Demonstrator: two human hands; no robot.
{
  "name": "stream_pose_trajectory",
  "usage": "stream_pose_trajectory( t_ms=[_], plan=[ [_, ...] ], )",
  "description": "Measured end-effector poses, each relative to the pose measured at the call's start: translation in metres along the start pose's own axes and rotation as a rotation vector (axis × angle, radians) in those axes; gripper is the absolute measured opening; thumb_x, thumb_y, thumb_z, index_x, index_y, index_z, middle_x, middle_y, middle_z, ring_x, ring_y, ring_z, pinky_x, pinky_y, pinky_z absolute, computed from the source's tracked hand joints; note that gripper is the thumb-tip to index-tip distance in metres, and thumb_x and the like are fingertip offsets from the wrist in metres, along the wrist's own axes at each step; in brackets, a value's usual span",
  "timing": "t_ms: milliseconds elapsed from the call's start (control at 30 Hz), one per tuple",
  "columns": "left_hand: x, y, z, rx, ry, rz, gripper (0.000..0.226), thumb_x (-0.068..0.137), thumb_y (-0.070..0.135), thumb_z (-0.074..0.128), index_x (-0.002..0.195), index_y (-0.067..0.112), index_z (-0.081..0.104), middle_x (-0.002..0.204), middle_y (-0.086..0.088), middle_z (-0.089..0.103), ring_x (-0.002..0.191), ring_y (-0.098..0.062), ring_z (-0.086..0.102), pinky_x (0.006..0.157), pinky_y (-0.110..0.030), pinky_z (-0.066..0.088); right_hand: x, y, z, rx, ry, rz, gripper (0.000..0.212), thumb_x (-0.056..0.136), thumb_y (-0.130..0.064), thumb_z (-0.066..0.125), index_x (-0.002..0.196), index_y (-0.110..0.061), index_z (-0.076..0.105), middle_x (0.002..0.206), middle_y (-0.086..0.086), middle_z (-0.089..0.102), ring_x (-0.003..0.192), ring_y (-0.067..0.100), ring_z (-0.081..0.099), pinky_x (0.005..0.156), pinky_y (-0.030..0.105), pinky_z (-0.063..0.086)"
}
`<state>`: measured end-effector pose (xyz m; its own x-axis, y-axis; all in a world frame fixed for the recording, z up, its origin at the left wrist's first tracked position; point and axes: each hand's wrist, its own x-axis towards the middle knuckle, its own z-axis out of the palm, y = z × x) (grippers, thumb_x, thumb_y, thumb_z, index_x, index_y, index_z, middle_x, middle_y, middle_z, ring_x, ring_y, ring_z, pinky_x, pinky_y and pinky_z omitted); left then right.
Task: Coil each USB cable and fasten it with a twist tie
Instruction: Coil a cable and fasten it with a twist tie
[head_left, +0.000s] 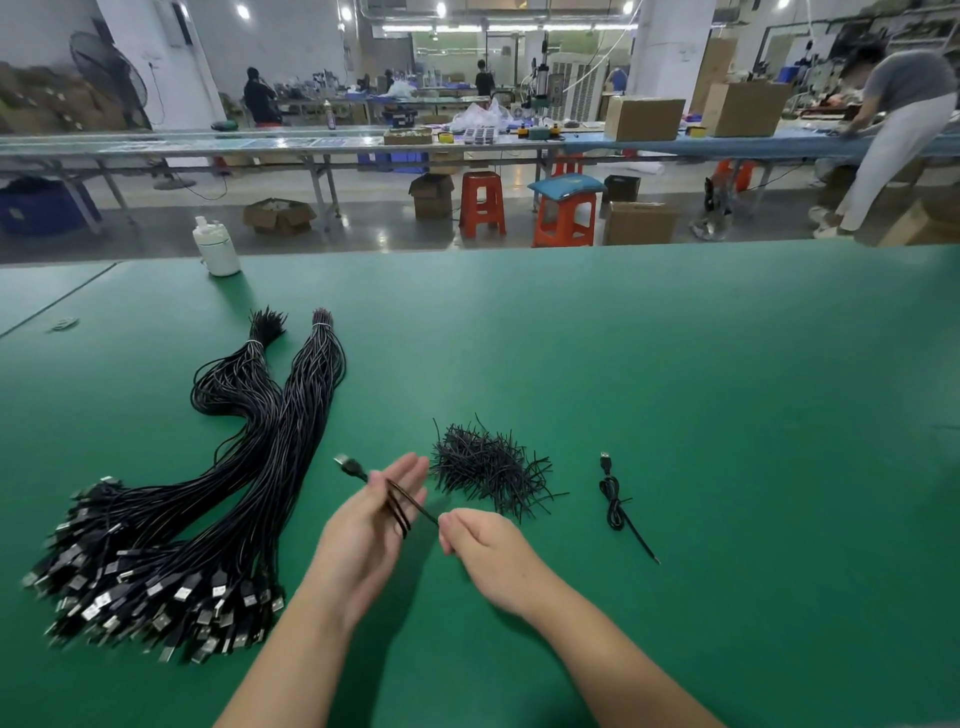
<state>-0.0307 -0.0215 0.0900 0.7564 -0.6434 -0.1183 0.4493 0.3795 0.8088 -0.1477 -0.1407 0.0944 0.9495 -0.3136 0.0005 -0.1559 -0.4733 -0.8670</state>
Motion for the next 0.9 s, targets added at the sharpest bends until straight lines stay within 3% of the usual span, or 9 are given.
stream_pose_trajectory(
  t_ms=[133,267,367,433,533,600,700,767,900],
  plan=[
    [-0.009,0.022,0.008,-0.245,-0.1,-0.051,0.043,0.099,0.03,0.042,0.105,0.0,0.072,0.085,-0.011,0.071,0.079,-0.023,0.07,0.07,-0.03,0.059,0.004,0.002,-0.004,-0.047,-0.016,0.024,0.035,0.104,-0.036,0.044,0.07,-0.026,0.05,0.062,-0.009,0.045,0.057,0.001,0.039,0.061,0.026,0.035],
    [-0.023,0.029,0.009,-0.117,-0.34,-0.081,0.042,0.099,0.026,0.039,0.087,0.002,0.072,0.049,-0.001,0.039,0.048,-0.015,0.032,0.049,-0.026,0.032,0.007,0.0,-0.017,-0.048,0.02,0.057,0.053,0.098,-0.052,0.051,0.058,-0.023,0.032,0.057,-0.007,0.03,0.053,0.009,0.026,0.054,0.031,0.024],
    [-0.029,0.033,0.008,0.374,-0.51,-0.09,0.042,0.098,0.029,0.043,0.081,0.006,0.074,0.05,-0.006,0.04,0.053,-0.019,0.03,0.054,-0.031,0.027,0.012,-0.004,-0.029,-0.141,0.064,0.121,0.06,0.101,-0.051,0.045,0.053,-0.021,0.025,0.053,0.0,0.027,0.051,0.015,0.024,0.056,0.037,0.02],
    [-0.034,0.027,0.015,0.78,-0.56,-0.144,0.044,0.098,0.036,0.045,0.089,0.004,0.075,0.052,-0.006,0.053,0.054,-0.019,0.042,0.059,-0.028,0.036,0.017,-0.01,-0.032,-0.19,0.044,0.127,0.062,0.103,-0.049,0.043,0.048,-0.019,0.036,0.048,-0.003,0.04,0.045,0.012,0.034,0.054,0.035,0.027],
    [-0.037,0.012,0.032,1.1,-0.459,-0.17,0.041,0.105,0.031,0.042,0.089,0.01,0.073,0.061,-0.001,0.07,0.061,-0.013,0.057,0.07,-0.027,0.046,0.021,-0.019,-0.034,-0.118,0.022,0.141,0.06,0.103,-0.048,0.042,0.057,-0.015,0.061,0.053,-0.002,0.058,0.051,0.008,0.048,0.059,0.029,0.039],
    [-0.037,0.005,0.04,1.187,-0.319,-0.104,0.039,0.107,0.027,0.039,0.089,0.013,0.071,0.072,0.004,0.075,0.074,-0.014,0.064,0.08,-0.032,0.047,0.02,-0.019,-0.038,-0.053,0.063,0.142,0.058,0.102,-0.045,0.046,0.055,-0.014,0.057,0.054,0.005,0.053,0.049,0.011,0.043,0.057,0.031,0.037],
    [-0.033,-0.001,0.044,1.062,-0.074,0.014,0.041,0.106,0.026,0.041,0.08,0.021,0.072,0.075,0.017,0.073,0.075,-0.007,0.064,0.075,-0.025,0.046,0.015,-0.017,-0.043,0.089,0.054,0.072,0.047,0.101,-0.034,0.053,0.058,-0.017,0.062,0.059,0.0,0.059,0.052,0.01,0.043,0.059,0.03,0.038],
    [-0.029,-0.006,0.043,0.925,0.06,0.052,0.043,0.105,0.03,0.043,0.076,0.018,0.072,0.071,0.014,0.068,0.069,-0.005,0.056,0.069,-0.022,0.043,0.01,-0.018,-0.041,0.194,-0.009,0.014,0.025,0.1,-0.018,0.055,0.086,-0.02,0.075,0.07,-0.006,0.067,0.054,0.007,0.045,0.057,0.027,0.039],
    [-0.025,-0.012,0.044,0.728,0.085,0.021,0.049,0.107,0.033,0.038,0.082,0.007,0.073,0.093,-0.002,0.077,0.093,-0.011,0.068,0.088,-0.029,0.047,0.007,-0.02,-0.035,0.263,0.003,-0.029,0.023,0.099,-0.004,0.053,0.115,-0.012,0.067,0.089,-0.005,0.072,0.055,0.007,0.052,0.065,0.032,0.049]
  ],
)
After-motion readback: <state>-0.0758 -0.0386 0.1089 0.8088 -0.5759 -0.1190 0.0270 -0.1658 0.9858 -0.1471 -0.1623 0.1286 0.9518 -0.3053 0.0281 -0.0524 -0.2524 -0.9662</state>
